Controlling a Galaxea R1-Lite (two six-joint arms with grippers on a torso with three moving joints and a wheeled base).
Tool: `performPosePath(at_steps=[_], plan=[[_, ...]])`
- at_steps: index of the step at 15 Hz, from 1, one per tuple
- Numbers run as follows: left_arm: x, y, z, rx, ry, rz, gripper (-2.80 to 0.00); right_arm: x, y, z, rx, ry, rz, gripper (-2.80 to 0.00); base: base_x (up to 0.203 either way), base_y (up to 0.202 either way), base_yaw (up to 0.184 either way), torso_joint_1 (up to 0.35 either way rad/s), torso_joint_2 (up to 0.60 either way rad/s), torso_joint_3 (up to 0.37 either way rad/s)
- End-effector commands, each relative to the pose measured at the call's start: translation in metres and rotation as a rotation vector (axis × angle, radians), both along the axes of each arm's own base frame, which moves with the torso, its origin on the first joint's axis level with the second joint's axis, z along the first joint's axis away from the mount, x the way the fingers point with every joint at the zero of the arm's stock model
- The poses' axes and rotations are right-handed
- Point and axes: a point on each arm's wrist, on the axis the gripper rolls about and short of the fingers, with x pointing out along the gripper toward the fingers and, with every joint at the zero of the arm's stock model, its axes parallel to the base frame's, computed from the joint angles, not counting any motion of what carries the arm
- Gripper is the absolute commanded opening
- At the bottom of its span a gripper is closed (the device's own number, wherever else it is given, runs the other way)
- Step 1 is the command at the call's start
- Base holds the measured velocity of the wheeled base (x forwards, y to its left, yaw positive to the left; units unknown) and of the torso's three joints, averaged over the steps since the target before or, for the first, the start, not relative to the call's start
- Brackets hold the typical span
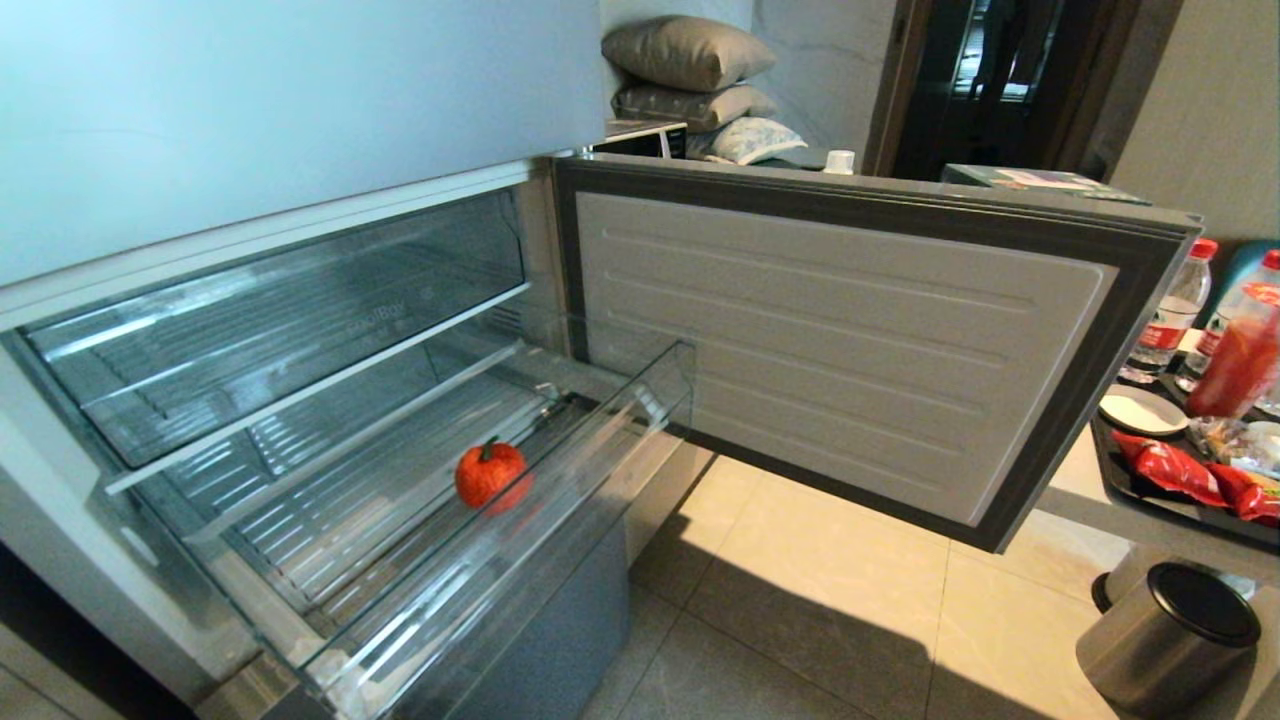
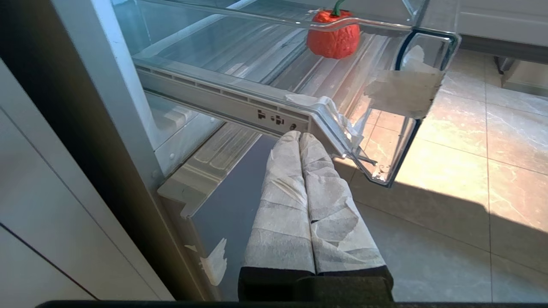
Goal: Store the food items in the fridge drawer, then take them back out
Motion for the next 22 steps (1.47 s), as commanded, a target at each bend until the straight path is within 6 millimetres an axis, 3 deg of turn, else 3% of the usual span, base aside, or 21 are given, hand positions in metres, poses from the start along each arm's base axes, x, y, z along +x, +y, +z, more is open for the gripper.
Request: performPosePath(at_steps=[1,7,12,22], plan=[[0.0,0.0,0.0,0.0,0.003,0.0,-2.8,0.0,0.001,-0.001,-0.011,0.018,0.055,-2.8,0.0,0.0,0.0,0.0,0.0,0.0],[0.0,0.0,0.0,0.0,0.003,0.0,-2.8,-0.003,0.0,-0.001,-0.018,-0.029,0.268,-2.8,0.0,0.0,0.0,0.0,0.0,0.0],[0.0,0.0,0.0,0.0,0.003,0.0,-2.8,-0.022,0.0,-0.005,-0.042,-0.264,0.208,-2.8,0.0,0.0,0.0,0.0,0.0,0.0],[0.0,0.0,0.0,0.0,0.003,0.0,-2.8,-0.021,0.0,-0.005,-0.032,-0.26,0.194,-2.8,0.0,0.0,0.029,0.0,0.0,0.0]])
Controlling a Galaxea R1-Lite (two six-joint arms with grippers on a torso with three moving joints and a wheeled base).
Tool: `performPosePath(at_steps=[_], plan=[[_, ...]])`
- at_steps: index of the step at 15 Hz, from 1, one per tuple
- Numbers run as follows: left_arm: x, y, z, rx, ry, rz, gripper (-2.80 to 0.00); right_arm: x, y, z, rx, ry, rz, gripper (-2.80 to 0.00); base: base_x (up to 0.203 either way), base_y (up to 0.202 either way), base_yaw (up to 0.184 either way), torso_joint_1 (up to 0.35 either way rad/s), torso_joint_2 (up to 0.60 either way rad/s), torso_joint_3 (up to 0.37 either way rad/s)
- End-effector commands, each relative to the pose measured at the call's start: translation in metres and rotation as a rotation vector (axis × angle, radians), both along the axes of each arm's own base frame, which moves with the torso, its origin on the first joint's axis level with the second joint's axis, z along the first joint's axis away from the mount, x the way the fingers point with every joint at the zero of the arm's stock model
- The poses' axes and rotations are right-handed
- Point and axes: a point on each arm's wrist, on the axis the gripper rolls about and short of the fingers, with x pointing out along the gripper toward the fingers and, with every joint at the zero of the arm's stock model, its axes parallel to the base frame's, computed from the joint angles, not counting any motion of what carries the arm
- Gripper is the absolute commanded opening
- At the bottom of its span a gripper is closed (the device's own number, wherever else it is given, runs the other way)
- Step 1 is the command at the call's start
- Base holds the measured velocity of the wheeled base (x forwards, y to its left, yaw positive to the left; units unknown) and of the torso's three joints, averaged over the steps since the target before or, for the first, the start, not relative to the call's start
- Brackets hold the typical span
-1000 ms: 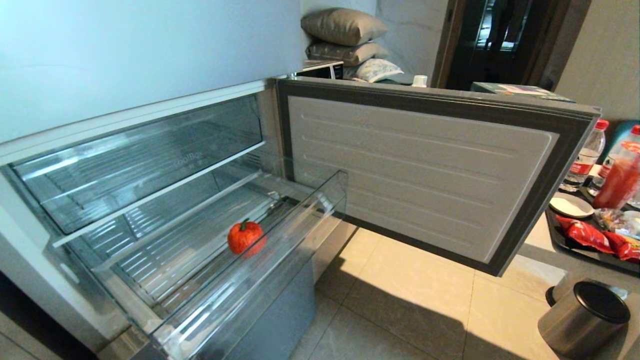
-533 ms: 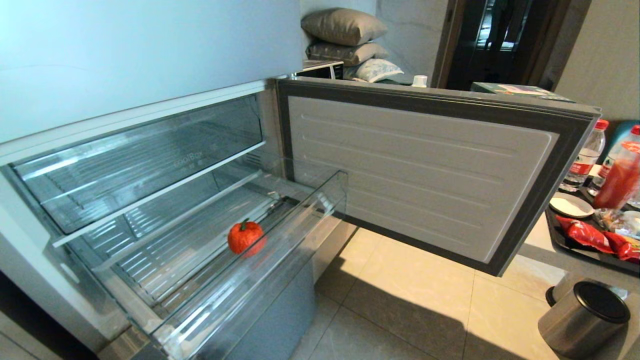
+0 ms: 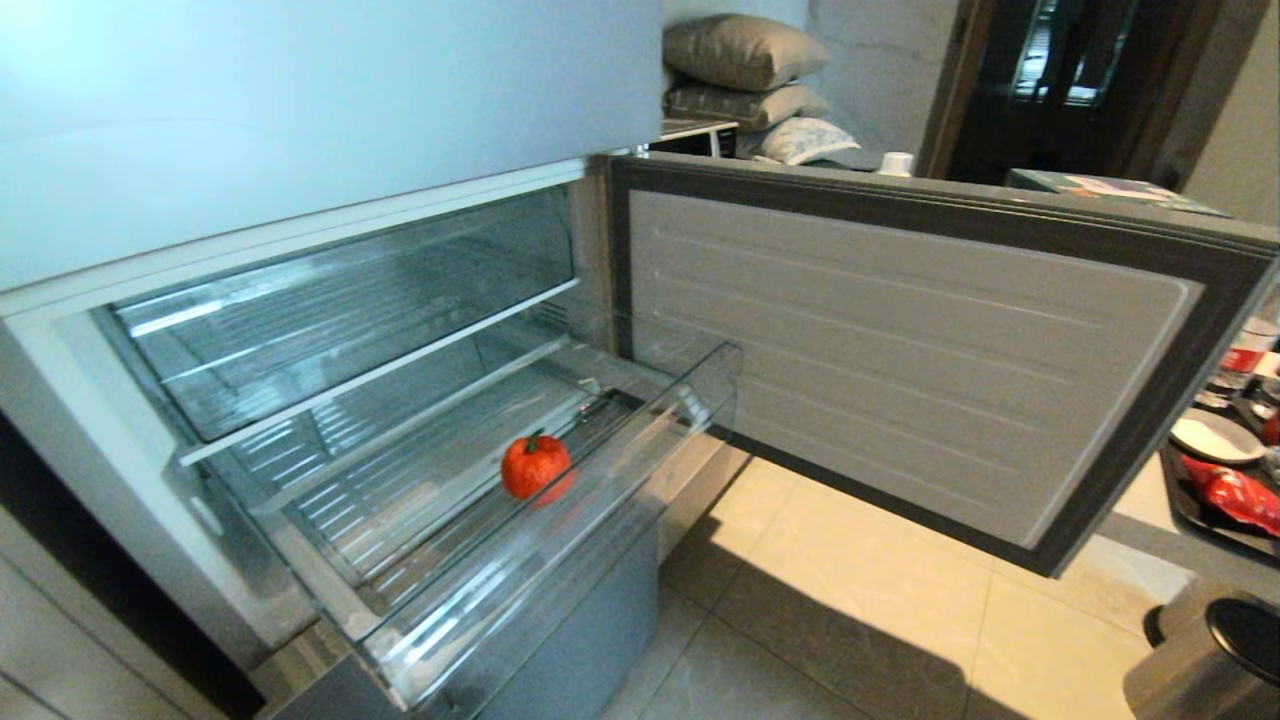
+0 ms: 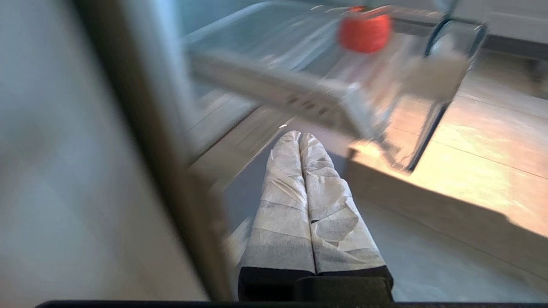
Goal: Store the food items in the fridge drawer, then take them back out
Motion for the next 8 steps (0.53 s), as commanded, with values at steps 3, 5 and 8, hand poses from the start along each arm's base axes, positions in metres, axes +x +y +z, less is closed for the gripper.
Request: performPosePath(at_steps=[3,5,8], plan=[[0.0002,0.0,-0.0003,0.0,0.003,0.001,-2.8,0.0,0.0,0.0002,-0.001,-0.002,0.0,-2.8,-0.001,-0.007,0.178,0.007,0.0,-0.001],[0.0002,0.0,-0.0003,0.0,0.003,0.001,-2.8,0.0,0.0,0.0001,-0.001,-0.001,0.0,-2.8,0.0,-0.008,0.175,0.0,0.0,0.004],[0.0002,0.0,-0.0003,0.0,0.003,0.001,-2.8,0.0,0.0,0.0,0.0,0.0,0.002,-2.8,0.001,-0.009,0.176,0.0,0.0,-0.001]])
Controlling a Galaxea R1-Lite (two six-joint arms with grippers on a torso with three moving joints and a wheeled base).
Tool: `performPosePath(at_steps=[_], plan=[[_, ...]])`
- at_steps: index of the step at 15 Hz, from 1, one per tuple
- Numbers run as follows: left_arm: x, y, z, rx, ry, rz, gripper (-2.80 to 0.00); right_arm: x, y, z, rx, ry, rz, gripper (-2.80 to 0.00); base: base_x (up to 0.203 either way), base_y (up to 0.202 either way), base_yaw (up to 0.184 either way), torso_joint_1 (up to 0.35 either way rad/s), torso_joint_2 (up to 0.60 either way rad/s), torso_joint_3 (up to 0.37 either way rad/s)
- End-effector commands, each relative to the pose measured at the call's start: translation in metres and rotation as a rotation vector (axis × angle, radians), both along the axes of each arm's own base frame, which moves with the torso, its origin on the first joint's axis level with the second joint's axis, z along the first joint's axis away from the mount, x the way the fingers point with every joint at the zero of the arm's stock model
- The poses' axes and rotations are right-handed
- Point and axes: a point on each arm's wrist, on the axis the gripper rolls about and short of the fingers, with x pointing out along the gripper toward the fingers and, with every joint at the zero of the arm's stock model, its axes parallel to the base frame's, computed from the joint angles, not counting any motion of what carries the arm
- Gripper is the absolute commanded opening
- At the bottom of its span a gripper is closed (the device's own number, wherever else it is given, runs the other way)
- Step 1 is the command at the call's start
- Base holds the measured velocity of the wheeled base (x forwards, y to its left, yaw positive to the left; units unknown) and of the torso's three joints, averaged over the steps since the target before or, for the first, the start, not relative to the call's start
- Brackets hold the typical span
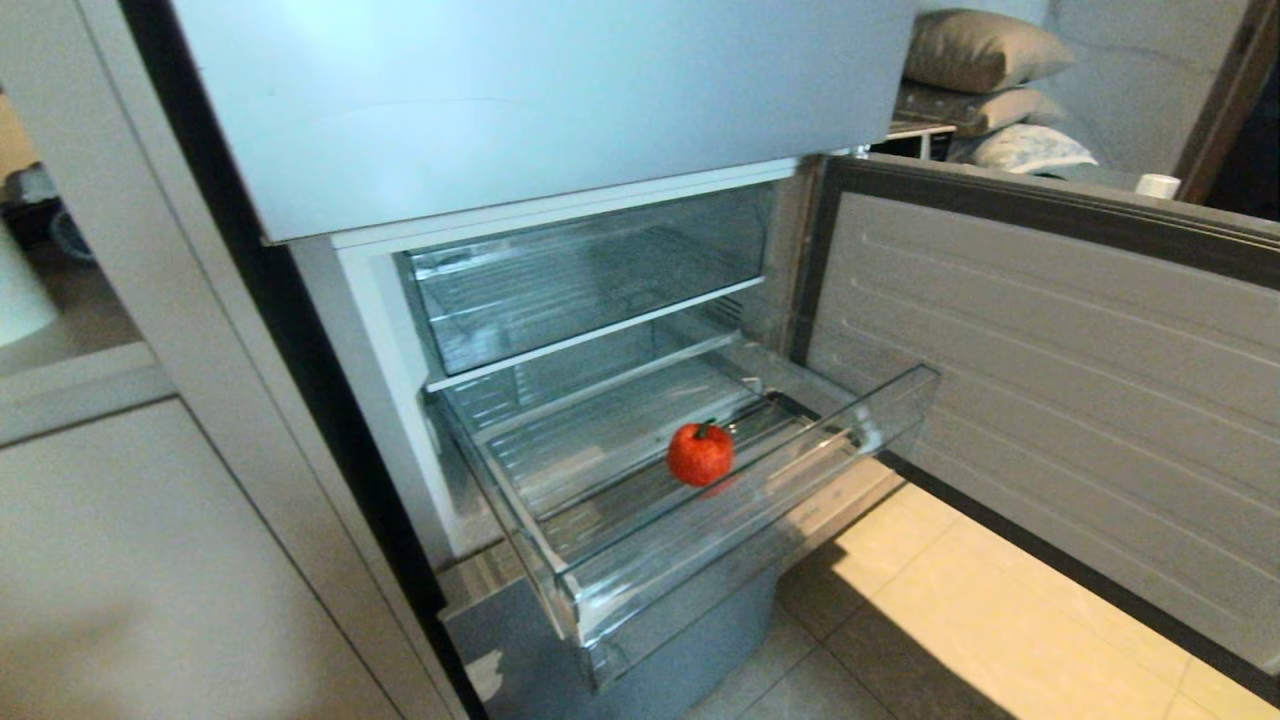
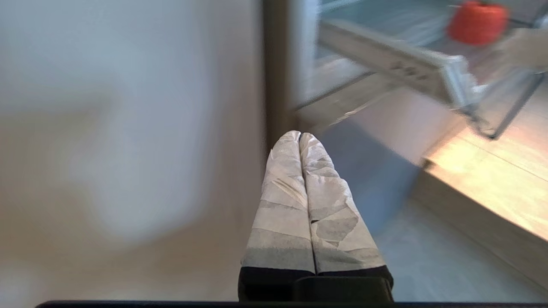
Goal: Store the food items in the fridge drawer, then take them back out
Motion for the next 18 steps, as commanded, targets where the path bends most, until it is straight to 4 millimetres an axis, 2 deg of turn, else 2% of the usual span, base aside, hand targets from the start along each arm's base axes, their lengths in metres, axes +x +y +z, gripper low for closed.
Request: performPosePath(at_steps=[1,7,9,10,13,15,18], plan=[[0.0,0.0,0.0,0.0,0.003,0.0,-2.8,0.0,0.0,0.0,0.001,0.001,0.0,-2.8,0.002,-0.004,0.176,-0.002,0.0,0.002],[0.0,0.0,0.0,0.0,0.001,0.0,-2.8,0.003,0.0,0.001,0.0,0.036,0.011,-2.8,0.0,-0.006,0.143,0.002,0.0,0.003],[0.0,0.0,0.0,0.0,0.003,0.0,-2.8,0.012,0.0,0.009,-0.006,0.12,0.016,-2.8,0.0,0.0,0.0,0.0,0.0,0.0],[0.0,0.0,0.0,0.0,0.003,0.0,-2.8,0.018,0.0,0.02,0.001,0.143,0.024,-2.8,0.0,0.0,0.0,0.0,0.0,0.0],[0.0,0.0,0.0,0.0,0.003,0.0,-2.8,0.059,0.002,0.067,0.036,0.265,0.082,-2.8,0.0,0.0,0.0,0.0,0.0,0.0],[0.0,0.0,0.0,0.0,0.003,0.0,-2.8,0.097,0.005,0.101,0.055,0.299,0.142,-2.8,0.0,0.0,0.0,0.0,0.0,0.0],[0.0,0.0,0.0,0.0,0.003,0.0,-2.8,0.164,0.013,0.136,0.066,0.354,0.217,-2.8,0.0,0.0,0.0,0.0,0.0,0.0]])
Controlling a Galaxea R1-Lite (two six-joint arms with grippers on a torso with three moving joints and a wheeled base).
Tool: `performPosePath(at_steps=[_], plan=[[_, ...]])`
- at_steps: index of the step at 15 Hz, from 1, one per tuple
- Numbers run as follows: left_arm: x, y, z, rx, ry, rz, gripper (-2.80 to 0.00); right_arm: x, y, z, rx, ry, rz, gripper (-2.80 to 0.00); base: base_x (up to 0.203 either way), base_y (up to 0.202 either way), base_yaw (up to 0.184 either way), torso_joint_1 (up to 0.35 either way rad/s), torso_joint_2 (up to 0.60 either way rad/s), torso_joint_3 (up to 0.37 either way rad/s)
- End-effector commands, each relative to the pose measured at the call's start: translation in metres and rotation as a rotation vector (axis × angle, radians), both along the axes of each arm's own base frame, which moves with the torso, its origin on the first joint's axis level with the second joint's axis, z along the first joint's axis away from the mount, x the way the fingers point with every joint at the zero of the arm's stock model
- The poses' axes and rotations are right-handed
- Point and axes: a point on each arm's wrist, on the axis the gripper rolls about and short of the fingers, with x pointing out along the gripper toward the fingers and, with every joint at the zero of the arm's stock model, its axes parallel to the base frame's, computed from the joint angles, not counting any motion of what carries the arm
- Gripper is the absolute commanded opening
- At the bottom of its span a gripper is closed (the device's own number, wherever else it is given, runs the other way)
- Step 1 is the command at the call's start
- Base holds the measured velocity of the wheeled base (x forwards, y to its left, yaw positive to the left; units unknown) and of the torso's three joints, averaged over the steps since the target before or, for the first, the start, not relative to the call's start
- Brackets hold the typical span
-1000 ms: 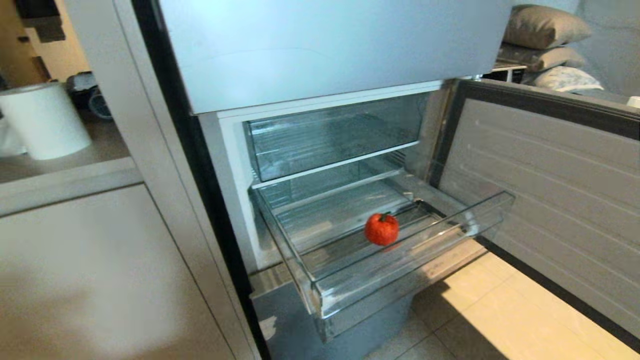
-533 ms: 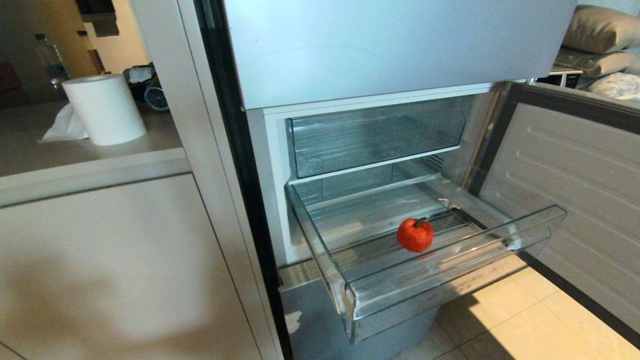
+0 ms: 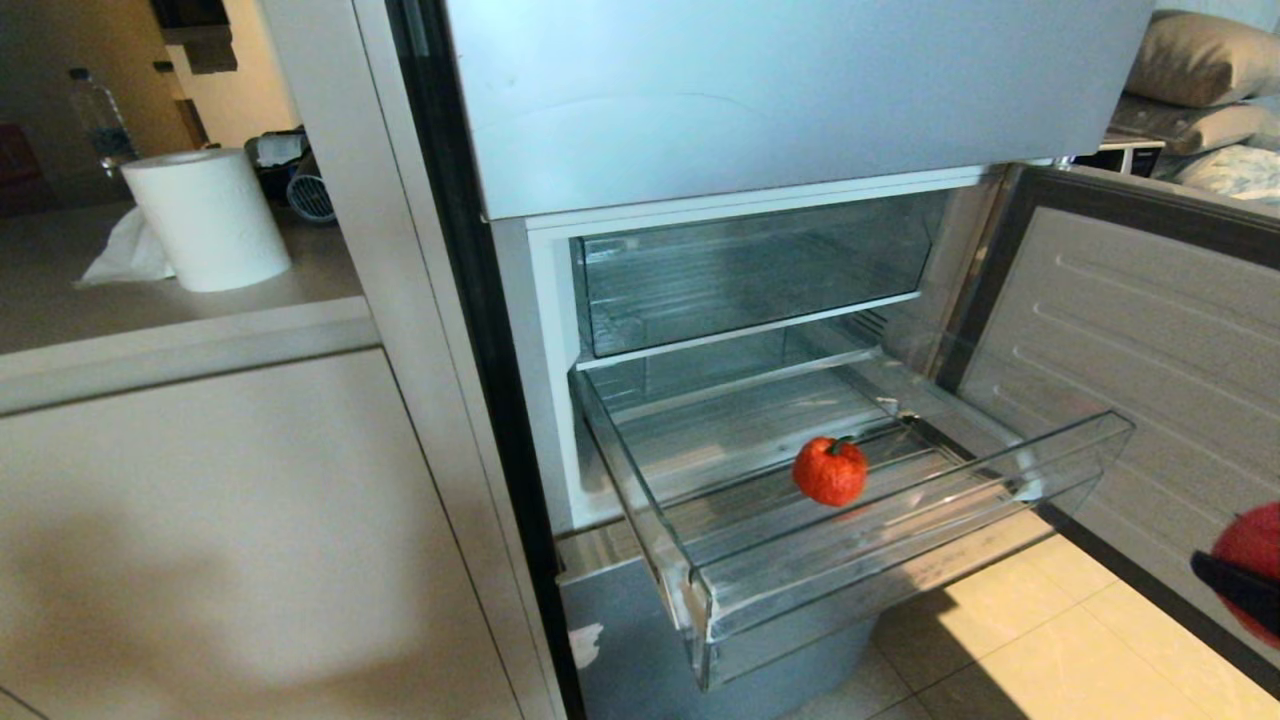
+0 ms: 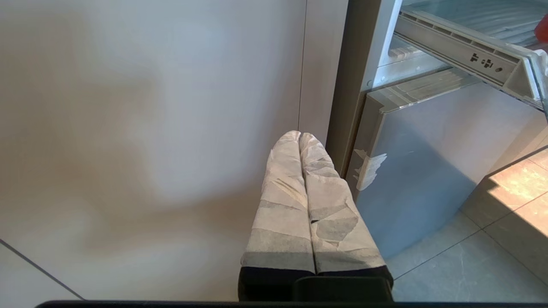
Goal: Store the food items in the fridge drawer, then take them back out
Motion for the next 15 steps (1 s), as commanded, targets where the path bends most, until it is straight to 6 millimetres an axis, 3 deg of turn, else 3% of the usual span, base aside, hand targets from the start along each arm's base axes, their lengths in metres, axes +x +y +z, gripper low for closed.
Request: performPosePath(at_steps=[1,6,10,15], plan=[[0.0,0.0,0.0,0.0,0.003,0.0,-2.8,0.078,0.01,0.012,0.0,0.145,0.047,-2.8,0.0,0.0,0.0,0.0,0.0,0.0],[0.0,0.0,0.0,0.0,0.003,0.0,-2.8,0.166,0.041,0.024,0.05,0.196,0.214,-2.8,0.0,0.0,0.0,0.0,0.0,0.0],[0.0,0.0,0.0,0.0,0.003,0.0,-2.8,0.193,0.082,0.014,0.066,0.239,0.356,-2.8,0.0,0.0,0.0,0.0,0.0,0.0],[0.0,0.0,0.0,0.0,0.003,0.0,-2.8,0.229,0.108,-0.011,0.071,0.245,0.396,-2.8,0.0,0.0,0.0,0.0,0.0,0.0]])
